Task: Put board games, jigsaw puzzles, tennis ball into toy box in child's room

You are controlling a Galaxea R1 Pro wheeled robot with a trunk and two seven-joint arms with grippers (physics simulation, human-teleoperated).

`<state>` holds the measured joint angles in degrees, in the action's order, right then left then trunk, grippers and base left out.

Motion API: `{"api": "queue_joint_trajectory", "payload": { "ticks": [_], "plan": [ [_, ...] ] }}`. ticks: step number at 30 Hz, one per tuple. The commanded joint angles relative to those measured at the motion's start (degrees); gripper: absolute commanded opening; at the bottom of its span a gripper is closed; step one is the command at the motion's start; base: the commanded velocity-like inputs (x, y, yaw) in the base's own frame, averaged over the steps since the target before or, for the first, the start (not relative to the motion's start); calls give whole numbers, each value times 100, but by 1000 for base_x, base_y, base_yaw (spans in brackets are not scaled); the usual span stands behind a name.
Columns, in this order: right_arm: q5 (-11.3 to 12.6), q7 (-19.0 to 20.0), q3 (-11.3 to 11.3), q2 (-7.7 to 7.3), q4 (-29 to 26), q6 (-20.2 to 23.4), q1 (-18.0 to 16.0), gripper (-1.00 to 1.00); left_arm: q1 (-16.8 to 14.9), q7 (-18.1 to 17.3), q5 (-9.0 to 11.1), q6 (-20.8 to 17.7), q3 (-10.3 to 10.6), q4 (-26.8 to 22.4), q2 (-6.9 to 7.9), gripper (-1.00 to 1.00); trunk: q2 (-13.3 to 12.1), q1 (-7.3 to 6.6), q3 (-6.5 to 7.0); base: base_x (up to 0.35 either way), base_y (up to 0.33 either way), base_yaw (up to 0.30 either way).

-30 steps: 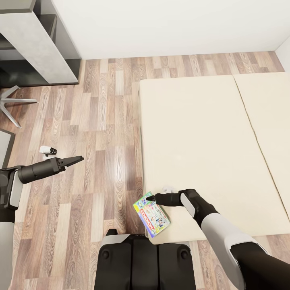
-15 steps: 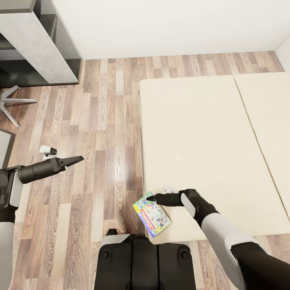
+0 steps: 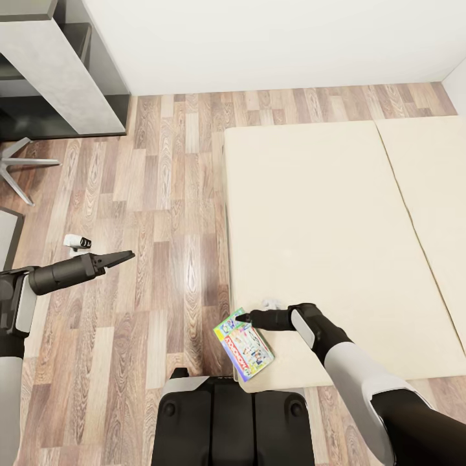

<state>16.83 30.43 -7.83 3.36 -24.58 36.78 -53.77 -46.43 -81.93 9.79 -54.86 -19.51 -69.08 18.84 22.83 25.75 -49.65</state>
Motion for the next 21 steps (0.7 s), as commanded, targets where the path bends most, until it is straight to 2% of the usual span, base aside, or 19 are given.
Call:
{"api": "queue_joint_trajectory", "payload": {
  "ticks": [1, 19, 21],
  "plan": [
    [31, -5, -17, -8, -7, 28, -2, 100, 0, -16, 5, -60, 0, 0, 3, 100, 9, 3, -6, 0, 0, 0],
    [92, 60, -8, -316, -42, 37, -2, 100, -4, -16, 5, -60, -8, 0, 13, 100, 9, 3, -6, 0, 0, 0],
    [98, 154, -8, -354, -69, 44, -2, 100, -4, -16, 5, -60, -9, 0, 17, 100, 9, 3, -6, 0, 0, 0]
  ]
}}
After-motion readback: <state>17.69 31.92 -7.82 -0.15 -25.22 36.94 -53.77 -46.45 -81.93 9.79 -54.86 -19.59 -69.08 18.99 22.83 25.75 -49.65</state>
